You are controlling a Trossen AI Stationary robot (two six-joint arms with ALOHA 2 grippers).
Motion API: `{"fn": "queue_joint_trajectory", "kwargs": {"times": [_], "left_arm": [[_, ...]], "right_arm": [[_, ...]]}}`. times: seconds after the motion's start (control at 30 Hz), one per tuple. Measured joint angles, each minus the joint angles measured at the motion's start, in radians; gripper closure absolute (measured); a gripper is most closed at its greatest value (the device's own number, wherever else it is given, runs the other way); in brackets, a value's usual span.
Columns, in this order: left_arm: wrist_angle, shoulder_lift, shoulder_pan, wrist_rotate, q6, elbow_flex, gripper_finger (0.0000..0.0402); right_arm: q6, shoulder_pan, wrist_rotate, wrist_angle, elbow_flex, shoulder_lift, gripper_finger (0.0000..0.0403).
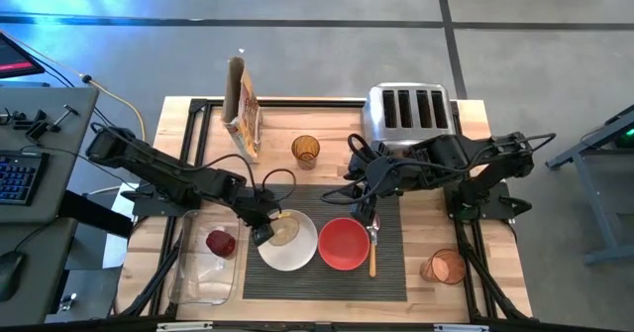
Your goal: Arrange a breakfast setting
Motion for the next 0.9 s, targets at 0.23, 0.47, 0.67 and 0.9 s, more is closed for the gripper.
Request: {"fn": "queue_joint_trajectory", "kwargs": {"times": [0.23,0.47,0.67,0.9], "left_arm": [[0.022,0.060,0.000,0.003,0.010,0.000,0.0384],[0.029,0.077,0.000,0.004,0.018,0.000,0.0384],[0.019,0.078,0.000,0.004,0.019,0.000,0.0384],[-0.010,0.078,0.000,0.008,0.011,0.000,0.0357]], "right_arm": [[0.000,0.000,0.000,-0.008,0.000,0.000,0.0249],[-0.003,0.000,0.001,-0.014,0.000,0.000,0.0249],[-0.003,0.000,0.001,-0.023,0.000,0.000,0.0249],[0.008,0.000,0.001,-0.023,0.000,0.000,0.0249]]}}
